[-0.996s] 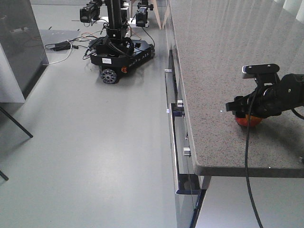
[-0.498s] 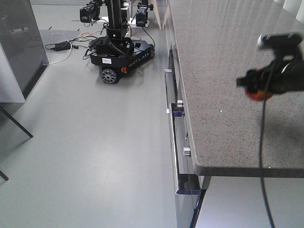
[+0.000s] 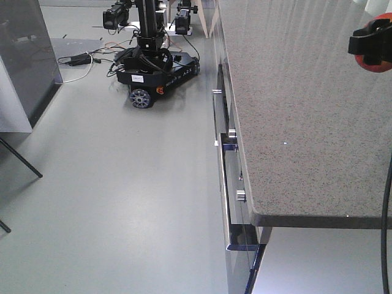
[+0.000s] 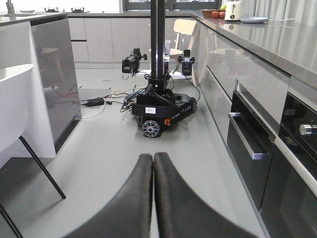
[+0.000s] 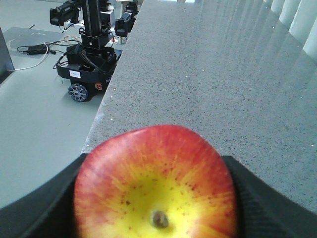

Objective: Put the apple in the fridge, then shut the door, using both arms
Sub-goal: 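Lift the apple off the counter with the right gripper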

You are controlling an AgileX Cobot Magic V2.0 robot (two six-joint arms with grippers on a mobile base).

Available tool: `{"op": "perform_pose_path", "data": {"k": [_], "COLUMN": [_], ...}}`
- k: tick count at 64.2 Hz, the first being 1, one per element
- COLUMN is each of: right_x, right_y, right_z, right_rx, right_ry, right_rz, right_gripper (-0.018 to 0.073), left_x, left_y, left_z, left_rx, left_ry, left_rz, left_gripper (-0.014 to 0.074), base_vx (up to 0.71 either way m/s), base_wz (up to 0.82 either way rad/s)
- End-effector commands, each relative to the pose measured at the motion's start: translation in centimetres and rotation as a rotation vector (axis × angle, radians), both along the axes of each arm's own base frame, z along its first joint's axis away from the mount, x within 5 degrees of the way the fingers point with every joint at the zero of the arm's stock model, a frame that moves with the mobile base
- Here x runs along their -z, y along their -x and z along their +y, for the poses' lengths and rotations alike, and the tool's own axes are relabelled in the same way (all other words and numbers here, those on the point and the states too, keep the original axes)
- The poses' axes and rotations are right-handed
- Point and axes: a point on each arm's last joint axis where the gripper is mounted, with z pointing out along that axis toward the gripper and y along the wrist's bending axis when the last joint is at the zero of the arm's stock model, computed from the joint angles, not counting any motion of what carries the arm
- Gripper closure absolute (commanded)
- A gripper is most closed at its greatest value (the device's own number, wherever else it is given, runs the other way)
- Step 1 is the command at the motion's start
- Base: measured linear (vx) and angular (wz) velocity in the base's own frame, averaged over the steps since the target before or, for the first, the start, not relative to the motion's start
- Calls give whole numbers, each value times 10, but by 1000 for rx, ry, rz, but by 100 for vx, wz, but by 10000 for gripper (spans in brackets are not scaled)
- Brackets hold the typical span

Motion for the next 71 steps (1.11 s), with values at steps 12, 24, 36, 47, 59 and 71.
{"op": "perform_pose_path", "data": {"k": [12,24,36,47,59,71], "right_x": [-25,-25,-25,-25,-25,-25], "right_y": [8,8,8,8,8,8], "right_z": [-1,-1,-1,-1,-1,-1], "right_rx": [2,2,2,2,2,2], "right_ry": [8,8,8,8,8,8], "right_rz": [-127,-127,-128,-128,-128,-128], "right_gripper": [489,489,489,489,489,489], "left_x": [3,3,3,3,3,3], "left_y": [0,0,0,0,0,0], "left_z": [-2,-2,-2,-2,-2,-2], "left_rx": [22,22,22,22,22,22], "left_ry": [1,1,1,1,1,1], "left_rz": [-55,-55,-55,-55,-55,-55], "left_gripper": [602,602,602,602,602,602], "base_vx": [0,0,0,0,-1,-2], "base_wz": [0,0,0,0,3,14]}}
